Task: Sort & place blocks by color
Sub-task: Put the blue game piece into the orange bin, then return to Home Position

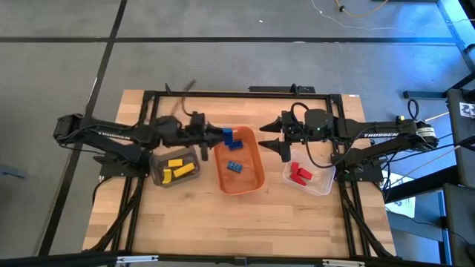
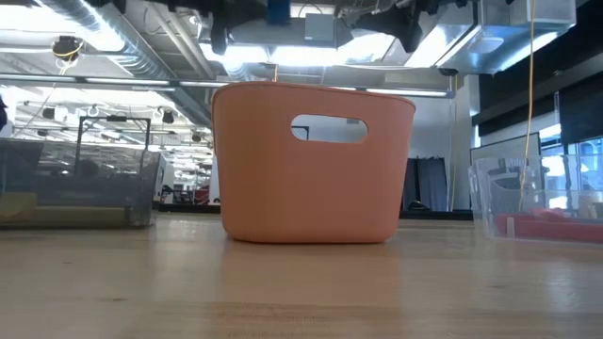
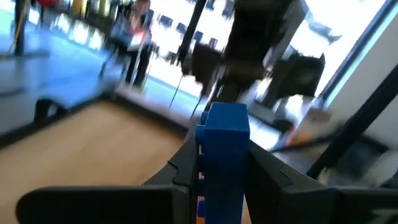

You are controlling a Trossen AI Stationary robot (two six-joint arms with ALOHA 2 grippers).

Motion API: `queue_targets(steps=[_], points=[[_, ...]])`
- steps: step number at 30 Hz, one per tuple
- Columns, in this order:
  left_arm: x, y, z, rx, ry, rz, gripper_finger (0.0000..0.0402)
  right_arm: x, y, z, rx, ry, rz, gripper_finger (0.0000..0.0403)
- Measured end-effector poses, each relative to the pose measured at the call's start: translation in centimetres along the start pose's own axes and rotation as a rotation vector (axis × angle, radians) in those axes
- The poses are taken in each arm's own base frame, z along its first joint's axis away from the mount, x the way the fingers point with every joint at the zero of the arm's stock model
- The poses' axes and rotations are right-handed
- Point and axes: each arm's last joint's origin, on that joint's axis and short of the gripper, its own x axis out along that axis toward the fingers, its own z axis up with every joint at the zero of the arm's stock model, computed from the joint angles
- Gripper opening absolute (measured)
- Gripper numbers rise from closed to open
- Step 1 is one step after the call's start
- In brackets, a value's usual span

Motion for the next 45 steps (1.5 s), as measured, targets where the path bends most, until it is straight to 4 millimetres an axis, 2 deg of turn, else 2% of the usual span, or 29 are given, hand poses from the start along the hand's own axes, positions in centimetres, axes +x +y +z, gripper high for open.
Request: queue_targets(steps=[5, 10, 17, 22, 27, 34, 39, 41, 45], points=[[3.0, 0.0, -1.2, 0.078, 0.308, 0.129, 0.0075, 0.0, 0.2, 0.5, -0.004, -0.054, 0.018, 0.0306], [5.8, 1.0, -4.6, 0.177, 0.592, 0.226, 0.0075, 0.0, 0.3, 0.8, -0.006, -0.087, 0.03, 0.0306], [8.1, 2.5, -8.9, 0.238, 0.744, 0.264, 0.0075, 0.0, 0.3, 0.8, -0.006, -0.086, 0.029, 0.0306], [8.5, 3.3, -10.4, 0.272, 0.778, 0.316, 0.0075, 0.0, 0.3, 0.8, -0.006, -0.086, 0.029, 0.0306], [8.7, 3.7, -10.8, 0.313, 0.792, 0.321, 0.0078, 0.0, 0.3, 0.8, -0.003, -0.089, 0.023, 0.0306], [8.9, 4.1, -10.4, 0.331, 0.753, 0.378, 0.0164, 0.0, 0.3, 0.9, -0.001, -0.098, 0.026, 0.0306], [8.9, 4.6, -10.2, 0.274, 0.764, 0.353, 0.0199, 0.0, 0.3, 0.9, 0.001, -0.101, 0.026, 0.0306], [8.6, 4.6, -9.5, 0.248, 0.779, 0.319, 0.0204, -0.1, 0.3, 1.0, 0.0, -0.102, 0.027, 0.0306], [7.2, 4.2, -6.9, 0.217, 0.771, 0.287, 0.0207, -0.1, 0.3, 1.0, 0.0, -0.105, 0.028, 0.0306]])
